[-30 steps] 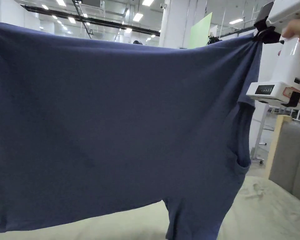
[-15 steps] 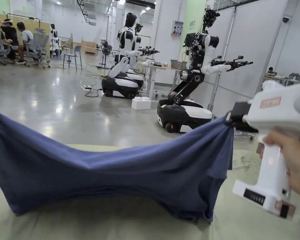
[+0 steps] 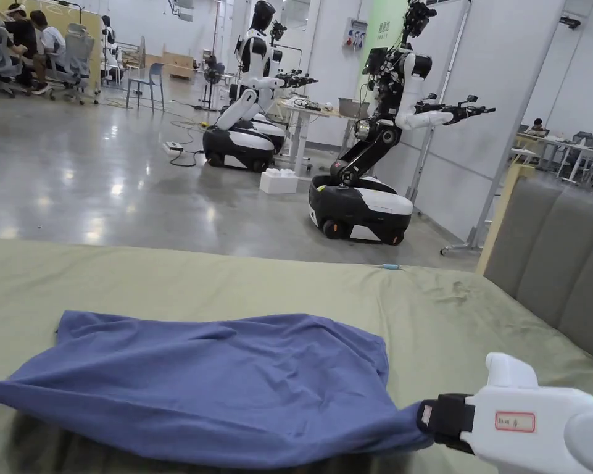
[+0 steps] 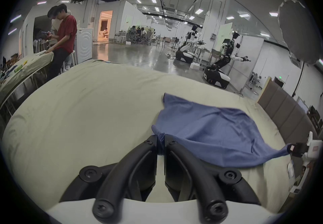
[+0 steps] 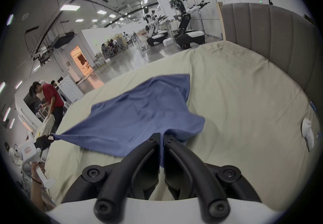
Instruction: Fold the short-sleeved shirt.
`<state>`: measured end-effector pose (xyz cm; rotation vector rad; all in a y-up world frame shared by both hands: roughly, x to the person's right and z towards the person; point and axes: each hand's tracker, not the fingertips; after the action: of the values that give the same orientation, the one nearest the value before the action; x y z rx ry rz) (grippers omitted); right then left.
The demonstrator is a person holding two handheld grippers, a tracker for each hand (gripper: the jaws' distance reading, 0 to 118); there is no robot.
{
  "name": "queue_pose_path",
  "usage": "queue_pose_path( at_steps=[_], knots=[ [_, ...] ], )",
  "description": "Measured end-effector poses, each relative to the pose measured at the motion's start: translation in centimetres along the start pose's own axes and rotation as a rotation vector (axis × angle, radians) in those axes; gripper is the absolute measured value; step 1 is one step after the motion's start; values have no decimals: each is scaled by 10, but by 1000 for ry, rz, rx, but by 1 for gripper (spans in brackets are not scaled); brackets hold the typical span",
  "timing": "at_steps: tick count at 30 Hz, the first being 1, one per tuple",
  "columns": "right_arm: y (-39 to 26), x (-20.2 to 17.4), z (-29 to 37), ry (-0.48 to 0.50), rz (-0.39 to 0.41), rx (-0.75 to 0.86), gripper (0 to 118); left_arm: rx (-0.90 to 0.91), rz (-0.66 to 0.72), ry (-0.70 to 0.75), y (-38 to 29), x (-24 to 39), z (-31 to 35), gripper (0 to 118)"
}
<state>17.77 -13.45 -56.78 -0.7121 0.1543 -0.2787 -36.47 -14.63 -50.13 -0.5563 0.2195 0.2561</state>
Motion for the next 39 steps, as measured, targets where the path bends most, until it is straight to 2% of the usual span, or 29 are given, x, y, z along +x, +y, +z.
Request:
queue_pose_path(
  at_steps=[5, 8, 14, 17, 20, 22, 25, 29, 32, 34, 37, 39],
  knots=[
    [-38, 6, 35, 29, -42, -5, 6, 11, 9, 3, -38, -16, 53, 8],
    [-53, 9, 64, 33, -25, 17, 6, 45, 99, -13, -55, -30, 86, 8],
    [-88, 25, 117, 23, -21, 34, 6, 99, 121, 42, -89, -57, 154, 8],
    [-108, 30, 134, 21, -15, 23, 6, 81, 150, 8, -101, -71, 177, 6],
    [-128, 33, 144, 15, 12, 7, 6, 12, 74, 14, -111, -72, 174, 3],
    [-135, 37, 140, -2, -4, -16, 6, -43, 89, -13, -115, -73, 157, 1],
    [-142, 41, 134, 1, -73, -27, 6, -86, 98, -34, -114, -66, 126, 0],
    [-143, 43, 129, -3, -72, -43, 6, -105, 122, -23, -102, -65, 82, 1],
    [-139, 43, 130, -4, -87, -52, 6, -166, 222, -44, -91, -76, 51, 41],
    [-137, 43, 129, -2, -99, -53, 6, -260, 287, -56, -87, -83, 30, 47],
    [-132, 48, 125, -5, -96, -58, 6, -339, 237, -35, -88, -82, 5, 61],
    [-129, 46, 124, -13, -86, -68, 6, -374, 217, -33, -90, -78, -4, 62]
  ],
)
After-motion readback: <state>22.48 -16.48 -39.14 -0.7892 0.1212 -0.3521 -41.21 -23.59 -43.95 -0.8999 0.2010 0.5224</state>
